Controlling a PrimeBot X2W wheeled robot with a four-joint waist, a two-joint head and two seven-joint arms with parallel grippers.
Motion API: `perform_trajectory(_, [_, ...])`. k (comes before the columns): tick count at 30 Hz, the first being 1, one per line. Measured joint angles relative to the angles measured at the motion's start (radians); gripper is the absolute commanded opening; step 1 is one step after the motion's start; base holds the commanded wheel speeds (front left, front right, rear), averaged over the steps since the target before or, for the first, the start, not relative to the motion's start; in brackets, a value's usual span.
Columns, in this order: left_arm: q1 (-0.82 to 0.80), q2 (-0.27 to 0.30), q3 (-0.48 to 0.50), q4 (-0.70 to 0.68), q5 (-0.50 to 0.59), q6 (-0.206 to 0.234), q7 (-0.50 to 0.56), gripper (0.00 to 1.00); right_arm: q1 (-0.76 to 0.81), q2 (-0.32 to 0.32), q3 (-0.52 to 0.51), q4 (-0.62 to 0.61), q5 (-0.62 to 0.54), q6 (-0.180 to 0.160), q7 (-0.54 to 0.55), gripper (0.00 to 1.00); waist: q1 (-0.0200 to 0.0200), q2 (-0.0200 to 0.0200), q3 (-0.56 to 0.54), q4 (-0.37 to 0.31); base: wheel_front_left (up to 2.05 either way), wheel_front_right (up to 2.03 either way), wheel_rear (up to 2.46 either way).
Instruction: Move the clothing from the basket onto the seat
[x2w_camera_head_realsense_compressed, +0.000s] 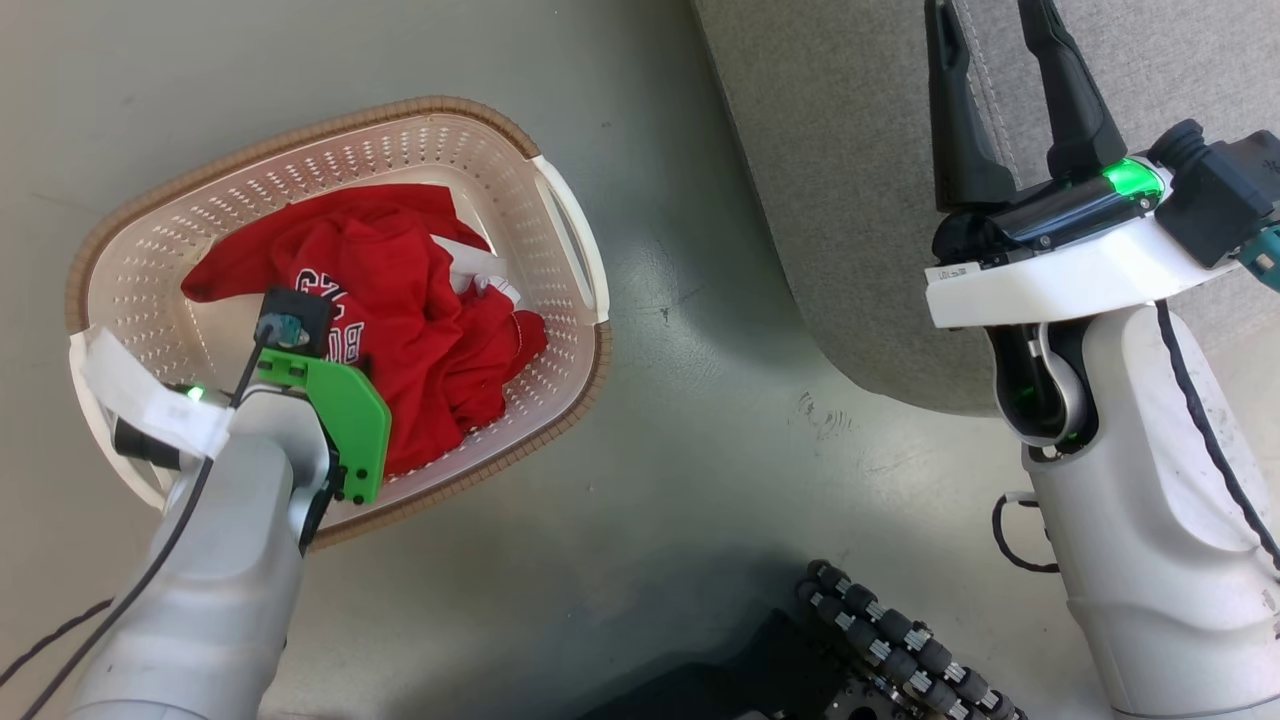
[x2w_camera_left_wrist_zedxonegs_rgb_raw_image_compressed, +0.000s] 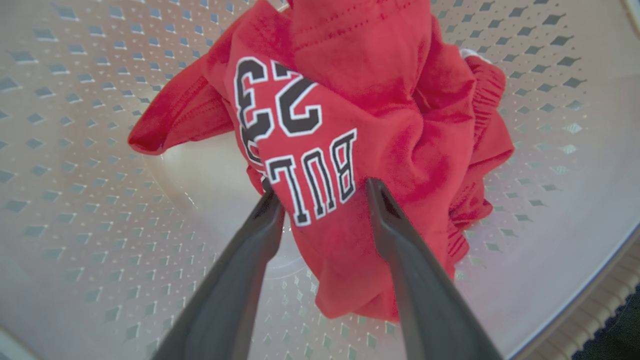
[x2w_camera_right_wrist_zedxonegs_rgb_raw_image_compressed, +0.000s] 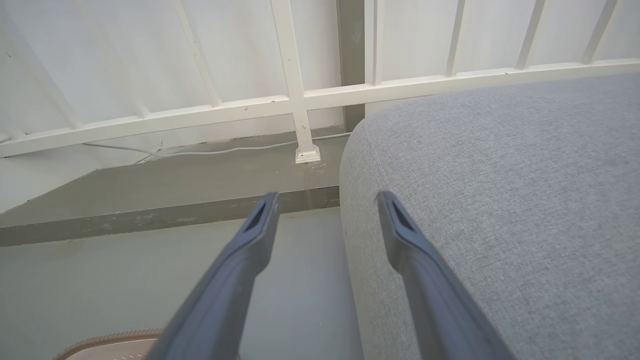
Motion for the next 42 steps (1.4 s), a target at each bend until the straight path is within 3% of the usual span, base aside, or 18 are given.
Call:
perform_trajectory(18, [-0.034, -0.043, -0.037, 0.046, 0.001, -0.012, -0.040, 0.00, 0.001, 0.001, -0.016, 0.042, -0.037, 0.009, 0.000, 1.00, -0.0001, 0.0000, -0.045, 0.049, 0.00, 0.00, 0.00])
perform_trajectory(42, [0.078, -0.077, -0.062, 0.025, -0.136, -0.025, -0.291, 0.00, 0.116, -0.056, -0.029, 0.174, -0.092, 0.017, 0.000, 1.00, -0.0001, 0.0000, -0.272, 0.240, 0.00, 0.00, 0.00])
